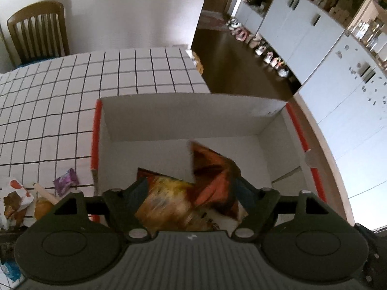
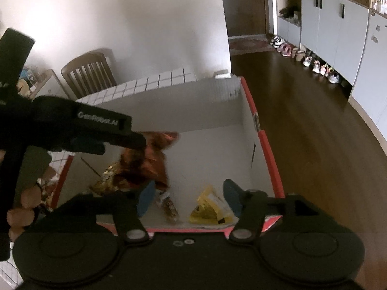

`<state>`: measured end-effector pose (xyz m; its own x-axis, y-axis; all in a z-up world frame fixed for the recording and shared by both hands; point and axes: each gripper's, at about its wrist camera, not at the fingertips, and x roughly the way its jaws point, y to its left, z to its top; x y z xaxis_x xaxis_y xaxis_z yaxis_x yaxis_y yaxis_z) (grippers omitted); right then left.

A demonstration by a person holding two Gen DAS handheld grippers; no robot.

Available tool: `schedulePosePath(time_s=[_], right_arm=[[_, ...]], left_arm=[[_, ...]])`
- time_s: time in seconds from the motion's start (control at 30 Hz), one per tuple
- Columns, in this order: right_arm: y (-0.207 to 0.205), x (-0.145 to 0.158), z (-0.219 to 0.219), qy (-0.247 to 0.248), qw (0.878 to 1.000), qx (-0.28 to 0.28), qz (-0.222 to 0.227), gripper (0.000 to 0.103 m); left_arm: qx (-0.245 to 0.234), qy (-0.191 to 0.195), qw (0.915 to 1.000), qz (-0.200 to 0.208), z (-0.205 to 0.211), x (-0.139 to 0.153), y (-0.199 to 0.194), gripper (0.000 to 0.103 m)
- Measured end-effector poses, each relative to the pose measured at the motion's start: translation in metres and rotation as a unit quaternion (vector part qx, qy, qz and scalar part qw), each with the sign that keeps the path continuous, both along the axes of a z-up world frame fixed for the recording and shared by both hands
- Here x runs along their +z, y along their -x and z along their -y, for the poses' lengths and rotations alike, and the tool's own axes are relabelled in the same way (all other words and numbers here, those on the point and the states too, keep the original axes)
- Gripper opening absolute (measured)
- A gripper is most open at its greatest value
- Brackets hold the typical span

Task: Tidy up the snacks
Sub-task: 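Open both grippers to drop the bags into the box, then move both tools back toward the blue cookie packet and remaining snacks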

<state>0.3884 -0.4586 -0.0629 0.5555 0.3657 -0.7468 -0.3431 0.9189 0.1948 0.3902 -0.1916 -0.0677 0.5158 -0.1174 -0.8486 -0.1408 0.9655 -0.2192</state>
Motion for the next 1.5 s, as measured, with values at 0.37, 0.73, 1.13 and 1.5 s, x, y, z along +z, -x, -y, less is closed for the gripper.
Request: schedulePosePath(time_s=[0.37, 0.73, 1.13, 1.5], right_arm=[[0.031, 0.025, -0.012, -0.004, 1.000, -0.005, 0.030, 0.081], [0.074, 0.056, -0.045, -0.009, 0.998, -0.003, 0.064, 0.092], [0.107, 0.072, -0.099, -0.027, 0.997, 0.011, 0.066, 0.101], [0.138, 0.072, -0.165, -0.022, 0.995, 0.059, 0.081, 0.103]], left_arm=[[-0.011, 0.008, 0.9986, 0.052, -0.027, 0.037, 0.057, 0.078], [-0.026, -0.020, 0.9928, 0.115, -0.068, 0.068, 0.124, 0.078], [-0.027, -0.016, 0.9936, 0.108, -0.139, 0.071, 0.181, 0.078], [0.014, -0.014, 0.9938, 0.109, -0.228, 0.061, 0.228, 0.086]])
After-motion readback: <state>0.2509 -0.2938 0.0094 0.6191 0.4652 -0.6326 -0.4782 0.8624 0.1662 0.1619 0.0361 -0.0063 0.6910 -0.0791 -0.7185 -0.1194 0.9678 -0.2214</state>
